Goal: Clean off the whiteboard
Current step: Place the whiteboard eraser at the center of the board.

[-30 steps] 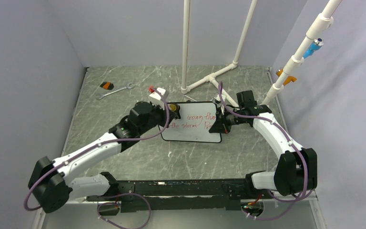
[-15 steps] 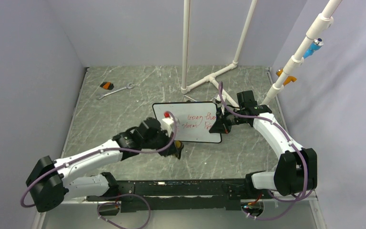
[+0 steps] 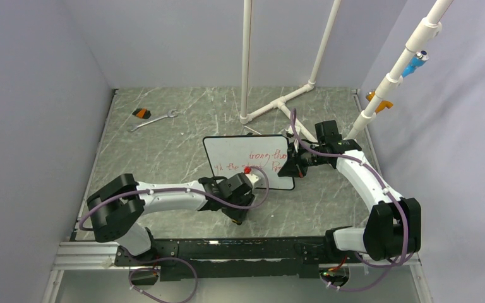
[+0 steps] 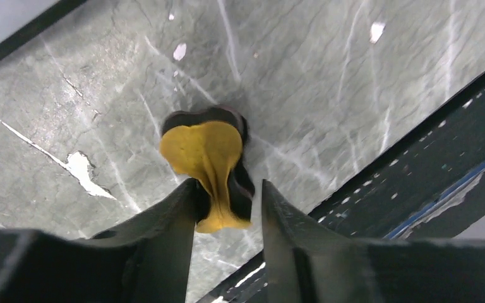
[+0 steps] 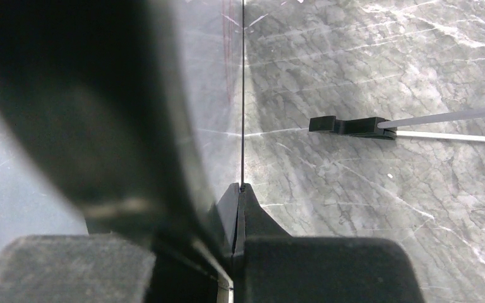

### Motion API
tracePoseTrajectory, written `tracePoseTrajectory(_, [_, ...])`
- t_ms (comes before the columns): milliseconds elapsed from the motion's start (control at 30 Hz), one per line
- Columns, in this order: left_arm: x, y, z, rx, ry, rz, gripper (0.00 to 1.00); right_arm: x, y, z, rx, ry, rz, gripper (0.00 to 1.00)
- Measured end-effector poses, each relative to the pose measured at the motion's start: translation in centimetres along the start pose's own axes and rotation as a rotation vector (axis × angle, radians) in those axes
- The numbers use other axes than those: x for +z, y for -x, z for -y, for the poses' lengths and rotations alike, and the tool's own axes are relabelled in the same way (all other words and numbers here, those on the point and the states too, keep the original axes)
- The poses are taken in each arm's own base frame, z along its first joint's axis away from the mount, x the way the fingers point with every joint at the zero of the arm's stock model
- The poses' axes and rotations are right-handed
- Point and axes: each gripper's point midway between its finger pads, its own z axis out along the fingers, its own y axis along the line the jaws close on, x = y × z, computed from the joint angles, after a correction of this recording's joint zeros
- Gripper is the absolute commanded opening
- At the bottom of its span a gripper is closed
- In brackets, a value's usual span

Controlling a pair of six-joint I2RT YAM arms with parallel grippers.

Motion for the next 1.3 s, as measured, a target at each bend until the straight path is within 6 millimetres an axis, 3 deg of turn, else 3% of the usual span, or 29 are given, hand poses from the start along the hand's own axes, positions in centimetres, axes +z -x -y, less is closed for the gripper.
tracePoseTrajectory(333, [-0.7,1.3,0.1,0.016,0.055,0.078,0.67,0.0,0.0,0.0,0.001,0.000,0.000,0.00])
tracePoseTrajectory(500, [-2.7,1.8,0.1,0.016,0.026,0.161,0.73,0.0,0.0,0.0,0.002,0.000,0.000,0.00])
tracePoseTrajectory(700, [-6.5,3.5,-0.2,0.033,-0.059,0.366,0.96,0.0,0.0,0.0,0.000,-0.001,0.000,0.00])
tracePoseTrajectory(767, [-8.5,4.9,-1.5,0.004,-0.103,0.481,0.98,0.0,0.0,0.0,-0.002,0.000,0.000,0.00])
tracePoseTrajectory(900, [-13.4,8.2,-6.9,-0.095,-0.115,0.795,0.99,-0.1,-0.1,0.0,-0.008,-0.002,0.000,0.00])
tracePoseTrajectory(1000, [-15.6,8.9,-10.3,-0.117,-0.103,0.996,0.99,-0.2,-0.1,-0.1,-0.013,-0.003,-0.001,0.00])
tracePoseTrajectory(1300, [-13.7,9.5,-13.3,-0.147,-0.195,1.038,0.99,-0.4,-0.4,-0.5,-0.010,0.007,-0.007,0.00])
